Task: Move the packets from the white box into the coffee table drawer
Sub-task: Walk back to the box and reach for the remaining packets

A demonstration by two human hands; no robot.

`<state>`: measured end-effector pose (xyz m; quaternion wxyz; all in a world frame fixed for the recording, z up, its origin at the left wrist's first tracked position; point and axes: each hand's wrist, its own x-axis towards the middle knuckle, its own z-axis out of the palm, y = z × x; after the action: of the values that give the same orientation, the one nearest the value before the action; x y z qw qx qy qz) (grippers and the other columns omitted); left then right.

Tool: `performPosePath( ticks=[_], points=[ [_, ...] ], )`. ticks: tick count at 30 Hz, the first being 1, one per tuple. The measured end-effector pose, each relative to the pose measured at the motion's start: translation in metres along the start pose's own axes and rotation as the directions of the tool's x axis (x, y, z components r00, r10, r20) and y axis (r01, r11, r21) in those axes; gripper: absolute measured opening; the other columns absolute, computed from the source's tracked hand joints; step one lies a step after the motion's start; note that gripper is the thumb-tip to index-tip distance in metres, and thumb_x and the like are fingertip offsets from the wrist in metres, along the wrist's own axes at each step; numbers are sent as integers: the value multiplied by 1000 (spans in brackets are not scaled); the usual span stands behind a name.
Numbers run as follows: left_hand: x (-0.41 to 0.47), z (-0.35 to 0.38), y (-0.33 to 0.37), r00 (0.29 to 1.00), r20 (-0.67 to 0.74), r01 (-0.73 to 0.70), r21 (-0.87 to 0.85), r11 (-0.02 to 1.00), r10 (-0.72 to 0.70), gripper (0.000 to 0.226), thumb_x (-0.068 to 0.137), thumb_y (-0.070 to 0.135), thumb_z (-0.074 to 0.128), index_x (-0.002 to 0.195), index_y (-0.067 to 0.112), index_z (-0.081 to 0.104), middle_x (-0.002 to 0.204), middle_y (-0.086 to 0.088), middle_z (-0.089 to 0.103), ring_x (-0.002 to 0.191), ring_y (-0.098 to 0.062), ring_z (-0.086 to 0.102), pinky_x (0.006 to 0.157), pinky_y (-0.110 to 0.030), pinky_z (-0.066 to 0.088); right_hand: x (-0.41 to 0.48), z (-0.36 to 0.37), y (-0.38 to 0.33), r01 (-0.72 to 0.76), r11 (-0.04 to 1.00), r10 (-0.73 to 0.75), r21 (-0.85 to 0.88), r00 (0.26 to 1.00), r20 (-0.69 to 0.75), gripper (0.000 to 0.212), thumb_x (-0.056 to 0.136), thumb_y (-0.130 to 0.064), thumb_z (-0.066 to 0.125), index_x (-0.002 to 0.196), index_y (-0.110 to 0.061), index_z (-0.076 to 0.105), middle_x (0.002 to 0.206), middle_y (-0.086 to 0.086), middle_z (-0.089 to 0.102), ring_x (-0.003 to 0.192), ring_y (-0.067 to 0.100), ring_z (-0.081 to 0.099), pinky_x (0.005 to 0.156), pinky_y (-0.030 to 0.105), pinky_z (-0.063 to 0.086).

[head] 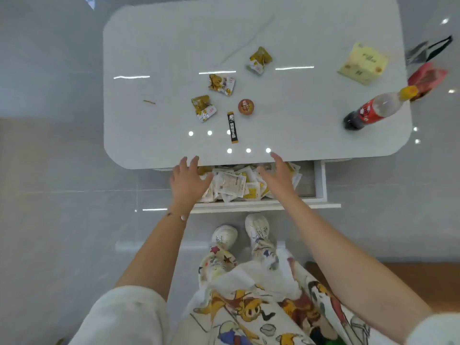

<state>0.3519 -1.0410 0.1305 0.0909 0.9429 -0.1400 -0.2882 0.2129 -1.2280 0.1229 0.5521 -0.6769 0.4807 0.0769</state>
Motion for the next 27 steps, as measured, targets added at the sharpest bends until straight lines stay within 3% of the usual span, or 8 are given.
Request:
performPosePath(
  ticks=[3, 6, 12, 19, 27],
  points=[
    [-34, -63, -6, 990, -141, 26, 13, 1000, -24, 71, 88, 53, 54, 148, 25, 29, 157, -9, 20, 142, -33, 18, 114, -50, 19, -42, -3, -59, 133, 981, -121, -142, 989, 85, 72, 88, -41, 61, 150, -29, 26, 152, 3, 32, 140, 24, 28, 112, 41, 28],
    [-67, -105, -22, 976, -217, 40, 43, 998, -30, 73, 88, 52, 54, 149, 23, 26, 157, -10, 19, 142, -35, 16, 113, -50, 18, -77, 1, -109, 293, 886, -241, -358, 953, 182, 76, 89, -48, 58, 151, -30, 20, 154, 4, 28, 140, 29, 26, 110, 47, 29],
    [-148, -172, -89, 935, -306, 217, 98, 971, -179, 75, 89, 59, 45, 152, 29, 17, 160, -7, 12, 145, -33, 11, 115, -50, 12, -146, 47, -189, 614, 503, -439, -608, 788, 432, 79, 88, -55, 54, 152, -33, 15, 156, 8, 24, 140, 33, 24, 108, 47, 31],
    [-254, -211, -210, 788, -434, 413, -156, 897, -438, 77, 86, 58, 53, 151, 28, 23, 159, -7, 16, 145, -33, 14, 115, -51, 12, -234, 157, -274, 804, 126, -506, -580, 556, 660, 76, 88, -52, 53, 152, -32, 16, 156, 6, 22, 141, 31, 21, 108, 45, 26],
    [-369, -222, -351, 605, -461, 558, -336, 759, -649, 76, 88, 58, 50, 152, 30, 19, 161, -5, 8, 147, -32, 3, 117, -51, 2, -360, 308, -307, 899, -113, -504, -424, 316, 804, 80, 85, -51, 59, 152, -33, 18, 153, 5, 27, 140, 29, 23, 109, 44, 26]
  ],
)
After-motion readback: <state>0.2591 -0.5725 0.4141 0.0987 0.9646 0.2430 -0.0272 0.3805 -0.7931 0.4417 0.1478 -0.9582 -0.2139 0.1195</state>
